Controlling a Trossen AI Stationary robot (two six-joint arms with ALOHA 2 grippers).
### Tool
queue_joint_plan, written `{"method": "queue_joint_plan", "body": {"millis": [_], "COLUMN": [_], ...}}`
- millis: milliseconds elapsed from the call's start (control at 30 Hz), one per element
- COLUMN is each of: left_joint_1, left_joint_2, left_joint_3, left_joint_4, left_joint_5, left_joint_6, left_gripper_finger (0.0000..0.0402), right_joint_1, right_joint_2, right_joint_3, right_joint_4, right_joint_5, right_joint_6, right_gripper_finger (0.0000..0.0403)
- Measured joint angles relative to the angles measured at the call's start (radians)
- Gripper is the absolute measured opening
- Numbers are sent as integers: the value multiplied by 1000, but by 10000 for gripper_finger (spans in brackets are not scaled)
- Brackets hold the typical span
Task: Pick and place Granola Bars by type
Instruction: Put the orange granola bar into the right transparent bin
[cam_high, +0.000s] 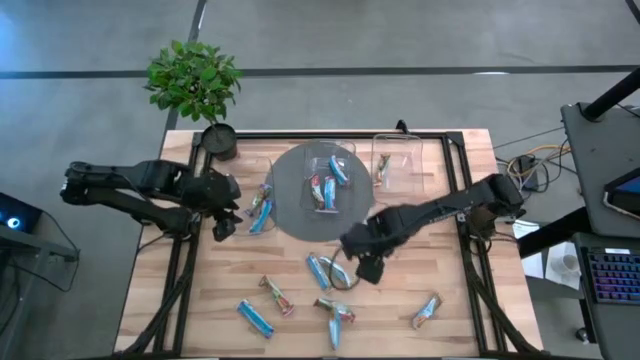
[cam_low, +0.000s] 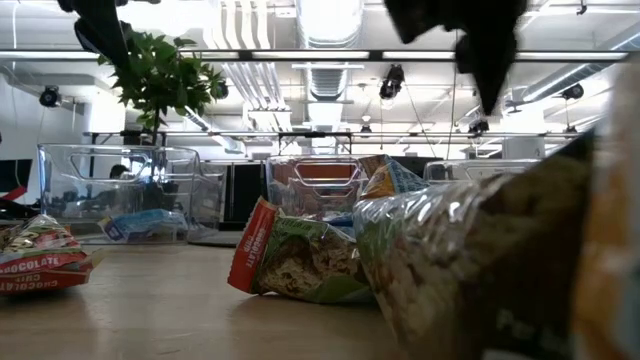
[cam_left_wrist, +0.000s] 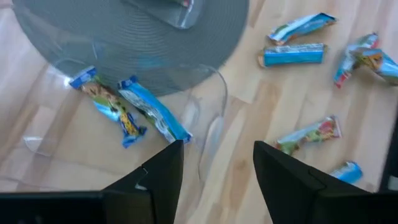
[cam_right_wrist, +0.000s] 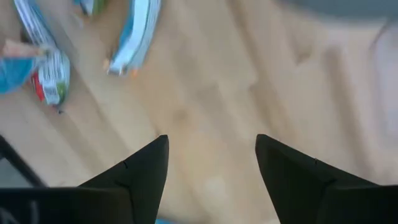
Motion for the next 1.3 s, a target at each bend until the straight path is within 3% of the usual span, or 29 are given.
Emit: {"method": "queue_joint_plan", "body": {"millis": [267,433,767,900,1300], "left_joint_1": [0,0,-1,-1,-2], "left_joint_2": [1,1,1,1,1], "left_joint_3": [-74,-113,-180,-192,-195], "left_joint_4": [121,154,214,266,332], "left_joint_5": [-16,-16,3,29,29], "left_joint_6": [39,70,66,65,42], "left_gripper_finger": [177,177,177,177,177], "right_joint_1": [186,301,477,503,509], "right_joint_2": [-1,-1,-2,-2,-3], "right_joint_3": [-91,-142,-239,-279,-455], "right_joint_4": [6,24,195,205,306], "right_joint_5": [-90,-207,-259,-311,-262], "right_joint_6": [452,854,1562,1596,1611], "right_gripper_finger": [228,228,228,228,228]}}
